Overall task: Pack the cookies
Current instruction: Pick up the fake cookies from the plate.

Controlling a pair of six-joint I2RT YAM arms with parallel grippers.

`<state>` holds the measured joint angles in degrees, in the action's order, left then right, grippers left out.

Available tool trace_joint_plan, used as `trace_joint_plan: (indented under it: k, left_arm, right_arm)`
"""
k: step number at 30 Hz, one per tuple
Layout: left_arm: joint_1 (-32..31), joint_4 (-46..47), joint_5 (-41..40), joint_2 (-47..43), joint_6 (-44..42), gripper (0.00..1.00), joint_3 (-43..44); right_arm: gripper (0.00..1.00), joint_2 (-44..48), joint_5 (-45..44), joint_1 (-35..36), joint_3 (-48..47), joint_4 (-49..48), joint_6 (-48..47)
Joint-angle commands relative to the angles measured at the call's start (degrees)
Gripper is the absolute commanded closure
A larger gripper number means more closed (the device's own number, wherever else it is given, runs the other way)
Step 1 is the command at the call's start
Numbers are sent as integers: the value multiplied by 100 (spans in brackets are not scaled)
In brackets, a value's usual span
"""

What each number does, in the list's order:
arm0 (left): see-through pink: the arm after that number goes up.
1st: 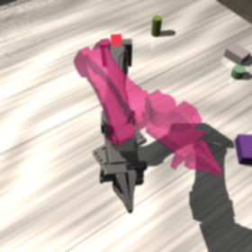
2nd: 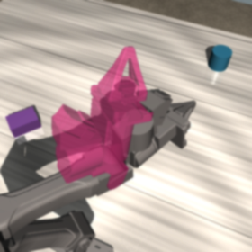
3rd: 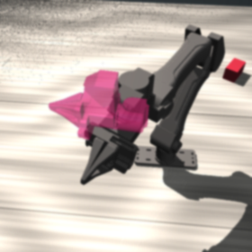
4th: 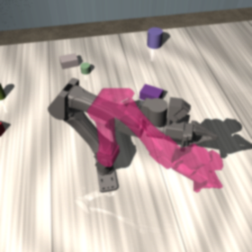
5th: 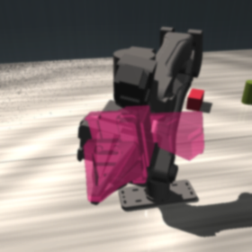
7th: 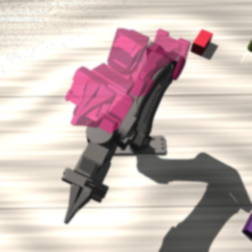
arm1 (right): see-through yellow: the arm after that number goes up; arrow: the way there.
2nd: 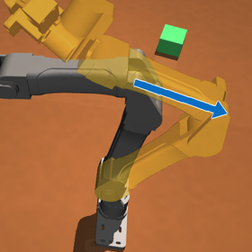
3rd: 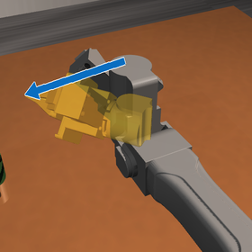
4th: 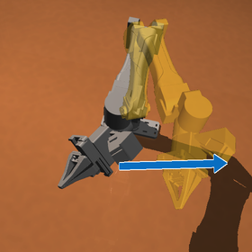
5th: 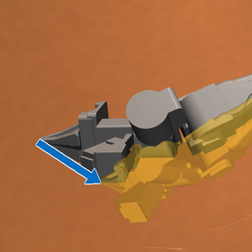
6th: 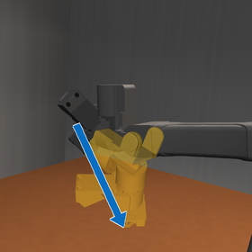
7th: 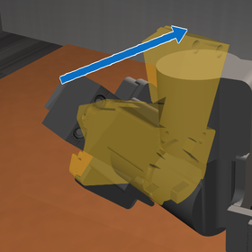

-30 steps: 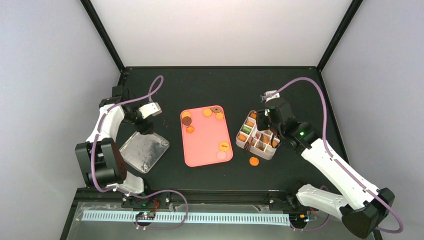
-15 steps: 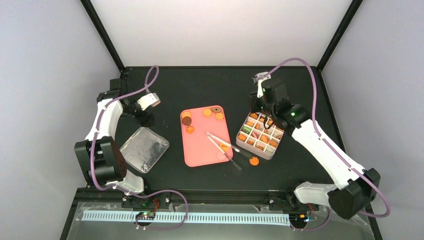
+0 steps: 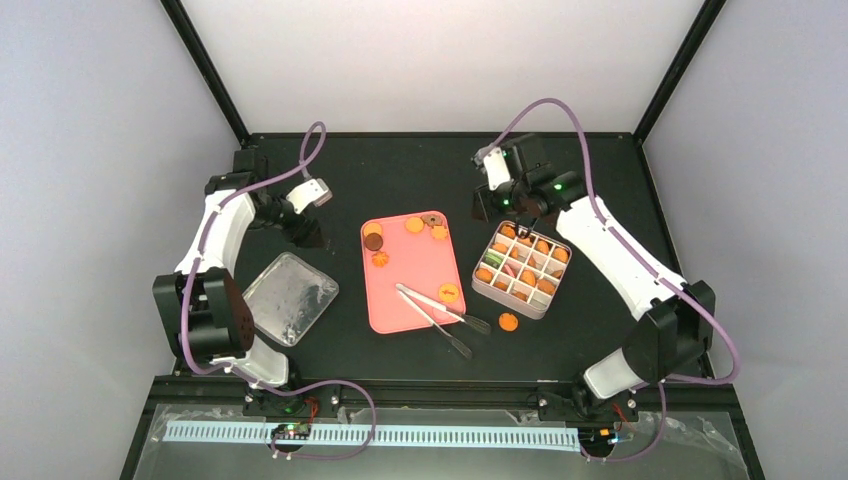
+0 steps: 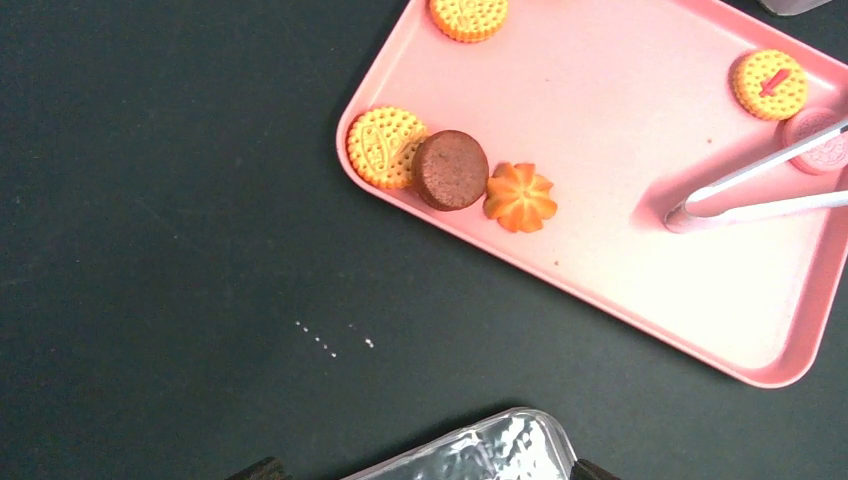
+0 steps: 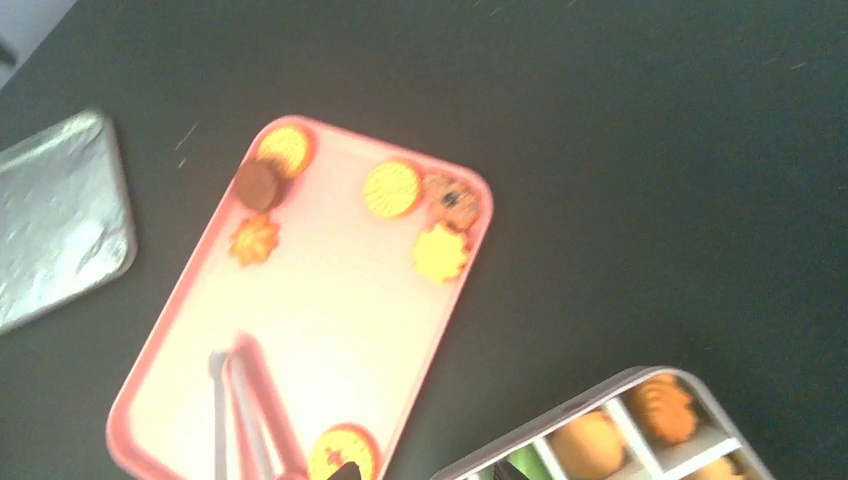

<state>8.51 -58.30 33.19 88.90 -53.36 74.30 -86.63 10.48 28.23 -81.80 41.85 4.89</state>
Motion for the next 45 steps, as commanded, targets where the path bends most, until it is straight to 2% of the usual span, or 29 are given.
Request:
trace_joint_plan:
  k: [1, 10, 24, 37, 45]
  left_arm:
    - [-50, -263, 41, 79, 83, 26, 175]
    - [-47, -125, -84, -187, 116, 26, -211]
    - [-48, -115, -106, -269, 517, 26, -411]
    - [-49, -495, -59, -548, 500, 27, -378]
    - [-47, -752, -35, -583, 533, 27, -384]
  right_arm:
    - [64, -105, 691, 299, 223, 534, -433]
    - [59, -264, 942, 1000, 922, 793, -769]
    - [60, -618, 1138, 1788, 1721, 214, -637]
    - [69, -1086, 184, 1879, 1799, -276, -573]
    - [69, -1197, 292, 1916, 1995, -596, -532]
